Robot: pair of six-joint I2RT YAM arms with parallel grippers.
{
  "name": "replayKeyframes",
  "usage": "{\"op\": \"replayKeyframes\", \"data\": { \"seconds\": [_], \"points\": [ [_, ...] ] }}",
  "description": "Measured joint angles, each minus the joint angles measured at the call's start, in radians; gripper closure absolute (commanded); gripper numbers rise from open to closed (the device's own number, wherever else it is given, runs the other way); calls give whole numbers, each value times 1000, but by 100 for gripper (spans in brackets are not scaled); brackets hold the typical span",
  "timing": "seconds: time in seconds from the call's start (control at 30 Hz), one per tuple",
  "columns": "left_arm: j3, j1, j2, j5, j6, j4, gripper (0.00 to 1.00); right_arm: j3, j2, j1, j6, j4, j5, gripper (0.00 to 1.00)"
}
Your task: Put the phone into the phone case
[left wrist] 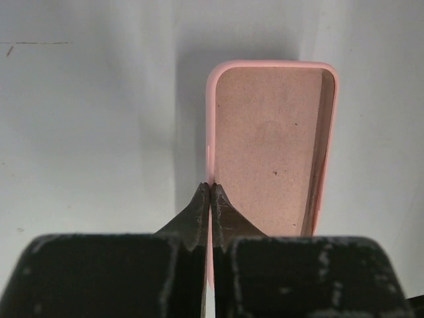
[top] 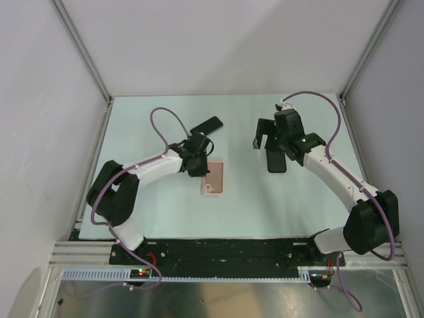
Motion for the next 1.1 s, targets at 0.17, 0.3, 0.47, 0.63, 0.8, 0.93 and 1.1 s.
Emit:
{"op": "replayKeyframes", "data": {
  "seconds": [0.17, 0.3, 0.47, 0.63, 0.8, 0.93, 1.1],
  "points": [
    [2, -23, 16, 2, 0, 40, 100, 0, 0, 0, 0, 1, 0, 2],
    [47, -31, 57, 75, 159, 46, 99, -1, 0, 0, -1, 2, 0, 1],
    [146, -34, 108, 184, 369, 29, 56, -1, 2, 0, -6, 10, -18, 1],
    [187, -31, 127, 234, 473, 3, 25, -1, 42, 11, -35, 42, -56, 1],
    [178, -24, 97, 148, 335, -28, 65, -1, 98, 32, -71, 50, -76, 1],
    [27, -34, -76, 15, -13, -25, 64, -2, 105, 33, -79, 51, -78, 1],
    [-164, -153, -291, -151, -483, -78, 61, -2, 104, 33, -85, 50, -78, 1]
  ]
}}
